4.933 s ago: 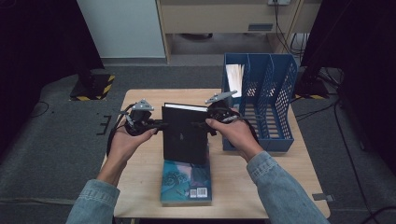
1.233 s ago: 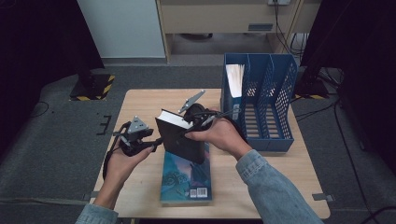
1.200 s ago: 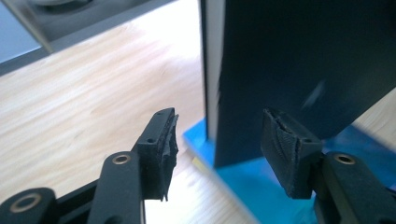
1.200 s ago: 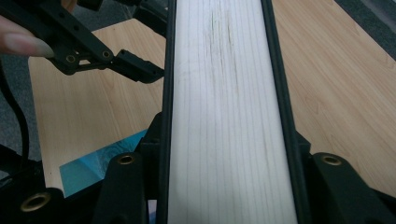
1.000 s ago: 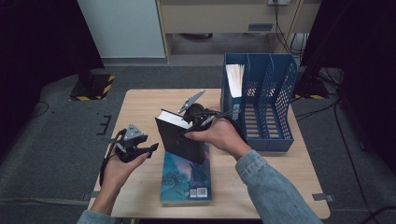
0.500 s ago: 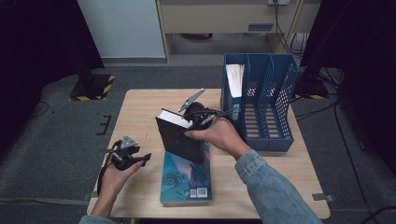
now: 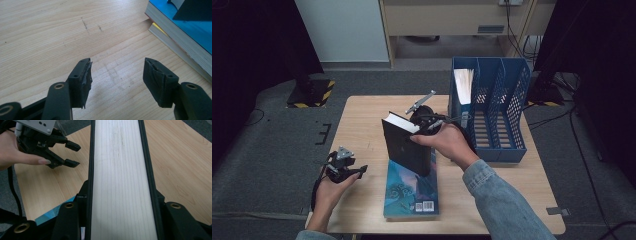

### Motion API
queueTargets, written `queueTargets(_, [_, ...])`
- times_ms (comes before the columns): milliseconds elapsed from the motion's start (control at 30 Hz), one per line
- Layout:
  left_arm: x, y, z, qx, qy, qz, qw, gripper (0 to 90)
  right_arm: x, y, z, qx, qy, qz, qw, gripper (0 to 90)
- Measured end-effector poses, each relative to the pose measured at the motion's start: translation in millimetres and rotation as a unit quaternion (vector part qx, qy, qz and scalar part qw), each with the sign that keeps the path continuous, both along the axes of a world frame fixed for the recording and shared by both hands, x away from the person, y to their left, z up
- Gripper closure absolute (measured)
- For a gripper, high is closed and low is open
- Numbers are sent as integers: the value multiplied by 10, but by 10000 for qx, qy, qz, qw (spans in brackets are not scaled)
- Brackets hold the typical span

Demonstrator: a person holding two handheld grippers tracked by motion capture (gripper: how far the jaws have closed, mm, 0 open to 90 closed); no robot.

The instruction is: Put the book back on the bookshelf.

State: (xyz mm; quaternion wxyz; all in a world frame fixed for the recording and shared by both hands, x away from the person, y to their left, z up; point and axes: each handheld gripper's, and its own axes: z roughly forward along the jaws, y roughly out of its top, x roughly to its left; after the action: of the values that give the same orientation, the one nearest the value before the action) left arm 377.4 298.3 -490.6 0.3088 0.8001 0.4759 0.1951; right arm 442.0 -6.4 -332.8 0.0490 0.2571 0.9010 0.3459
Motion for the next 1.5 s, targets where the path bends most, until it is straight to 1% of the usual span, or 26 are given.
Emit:
queueTargets(100, [2, 0, -12, 42, 47, -10, 10000, 375, 14, 0, 3, 22, 47, -66, 10000, 525])
queueTargets(133, [5, -2, -26, 98, 53, -6, 9999, 368, 35, -15, 4, 56, 105, -109, 9999, 526])
queueTargets(200, [9, 8, -40, 136, 71, 11, 9999, 355, 51, -36, 7, 117, 182, -186, 9996, 527])
queueTargets(267, [12, 19, -46, 159, 86, 22, 9998, 328, 55, -50, 8, 146, 202, -209, 9995, 527])
queueTargets(300, [20, 48, -57, 156, 119, 139, 9997, 328, 55, -85, 22, 202, 259, -269, 9991, 528])
queueTargets(400, [28, 88, -76, 136, 134, 214, 9996, 327, 35, -141, 54, 268, 330, -328, 9986, 528])
queueTargets(467, [32, 101, -98, 148, 178, 241, 9994, 300, 16, -183, 83, 279, 320, -366, 9984, 528])
queueTargets(600, [41, 113, -124, 132, 211, 258, 9994, 238, -32, -303, 131, 327, 220, -456, 9982, 527])
queueTargets(633, [45, 115, -131, 124, 227, 260, 9993, 237, -44, -336, 133, 360, 219, -471, 9980, 527])
queueTargets(667, [50, 112, -139, 88, 241, 303, 9992, 224, -59, -369, 136, 356, 261, -534, 9976, 528])
queueTargets(733, [53, 108, -155, 79, 265, 296, 9992, 209, -74, -426, 126, 382, 317, -603, 9969, 528])
queueTargets(800, [55, 100, -166, 120, 299, 276, 9991, 195, -104, -476, 121, 388, 298, -728, 9961, 528])
queueTargets(867, [55, 99, -166, 146, 314, 251, 9991, 187, -121, -502, 119, 412, 263, -748, 9960, 527])
queueTargets(933, [58, 88, -172, 121, 299, 250, 9992, 169, -156, -620, 132, 493, 333, -822, 9948, 527])
queueTargets(1000, [65, 98, -185, 132, 334, 262, 9990, 148, -187, -692, 142, 510, 384, -853, 9943, 527])
queueTargets(1067, [67, 112, -199, 147, 404, 254, 9988, 134, -235, -773, 147, 518, 362, -827, 9946, 527])
queueTargets(1100, [67, 112, -199, 147, 404, 254, 9988, 124, -235, -773, 147, 518, 362, -827, 9946, 527])
queueTargets(1133, [67, 114, -213, 165, 442, 271, 9985, 114, -290, -864, 143, 542, 354, -860, 9942, 527])
queueTargets(1200, [67, 111, -224, 171, 458, 294, 9984, 92, -332, -966, 124, 599, 387, -919, 9932, 527])
queueTargets(1267, [66, 98, -239, 97, 491, 324, 9982, 66, -366, -1072, 97, 615, 405, -968, 9926, 527])
queueTargets(1367, [64, 78, -254, 150, 533, 294, 9980, 58, -430, -1211, 67, 614, 352, -1034, 9921, 527])
queueTargets(1433, [64, 83, -257, 130, 544, 313, 9979, 54, -471, -1311, 58, 638, 365, -1095, 9913, 527])
queueTargets(1500, [65, 87, -270, 166, 566, 341, 9977, 53, -506, -1410, 53, 663, 364, -1141, 9906, 527])
